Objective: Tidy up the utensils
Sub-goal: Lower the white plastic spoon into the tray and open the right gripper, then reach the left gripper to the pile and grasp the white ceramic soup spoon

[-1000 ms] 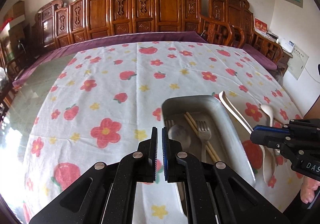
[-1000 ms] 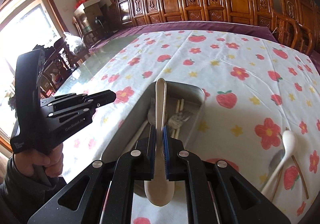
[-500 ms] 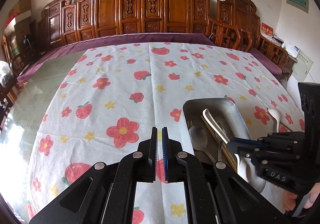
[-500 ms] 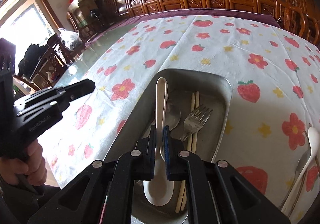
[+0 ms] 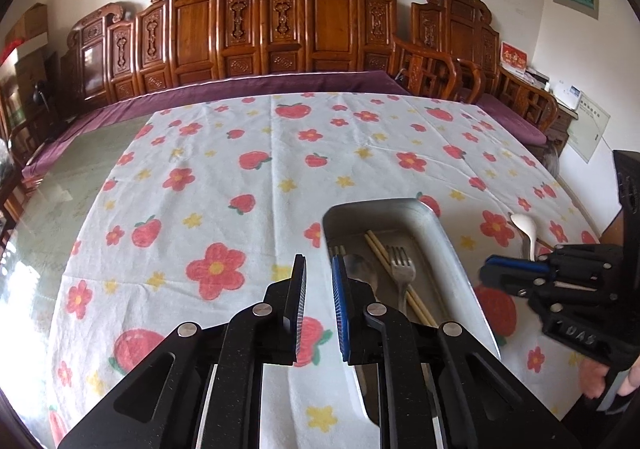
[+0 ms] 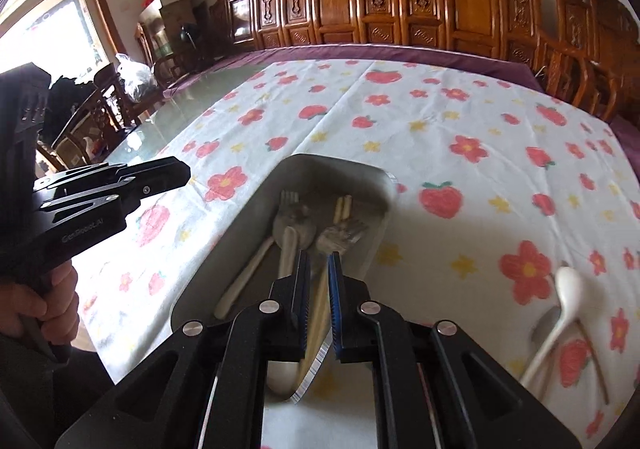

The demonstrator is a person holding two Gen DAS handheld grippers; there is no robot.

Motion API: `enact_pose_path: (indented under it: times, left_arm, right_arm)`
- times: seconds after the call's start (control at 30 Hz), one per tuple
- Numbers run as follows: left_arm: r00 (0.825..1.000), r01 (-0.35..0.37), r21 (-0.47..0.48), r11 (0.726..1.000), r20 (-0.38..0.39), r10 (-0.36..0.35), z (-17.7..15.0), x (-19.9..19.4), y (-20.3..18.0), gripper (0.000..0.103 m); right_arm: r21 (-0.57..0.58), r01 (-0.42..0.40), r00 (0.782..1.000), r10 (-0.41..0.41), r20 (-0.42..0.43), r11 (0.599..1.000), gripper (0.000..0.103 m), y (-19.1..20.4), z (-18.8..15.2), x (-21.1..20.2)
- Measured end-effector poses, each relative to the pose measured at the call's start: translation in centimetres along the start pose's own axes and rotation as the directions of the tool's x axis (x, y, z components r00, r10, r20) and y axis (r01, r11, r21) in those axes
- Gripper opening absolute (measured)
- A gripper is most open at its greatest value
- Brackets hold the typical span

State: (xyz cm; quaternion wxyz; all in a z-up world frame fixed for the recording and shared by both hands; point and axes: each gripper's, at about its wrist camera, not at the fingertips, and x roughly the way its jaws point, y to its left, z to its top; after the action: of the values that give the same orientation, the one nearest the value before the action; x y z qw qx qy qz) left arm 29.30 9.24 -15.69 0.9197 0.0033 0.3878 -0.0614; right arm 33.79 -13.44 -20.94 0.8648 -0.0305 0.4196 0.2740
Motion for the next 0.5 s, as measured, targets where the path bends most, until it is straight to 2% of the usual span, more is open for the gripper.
enact_pose_path:
  times: [0.23, 0.33, 0.4, 0.5]
  left_arm:
    - [0.999, 0.047, 0.032, 0.998, 0.004, -0.047, 0.3, 0.1, -3.1, 0.014]
    - [0.998, 0.065, 0.059, 0.996, 0.003, -0.065, 0.3, 0.2, -4.8, 0.024]
    - [0.997, 0.081, 0.069, 0.994, -0.001, -0.082, 0.4, 0.3, -5.9, 0.026]
    - [0.995, 0.098, 0.085, 0.991, -0.004, -0.098, 0.3, 0.6, -7.4, 0.037]
  right_arm:
    - [0.035, 0.086, 0.996, -0.087, 0.029, 0.996, 0.011, -4.2, -2.9, -4.8]
    - [0.043, 0.14, 0.99, -0.141, 0.027, 0.989, 0.011, -6.3, -4.7, -6.5]
    - [0.053, 0.176, 0.984, -0.177, 0.024, 0.983, 0.011, -7.8, -6.0, -7.4]
    - [0.094, 0.208, 0.978, -0.21, 0.015, 0.974, 0.012, -10.2, -7.6, -8.5]
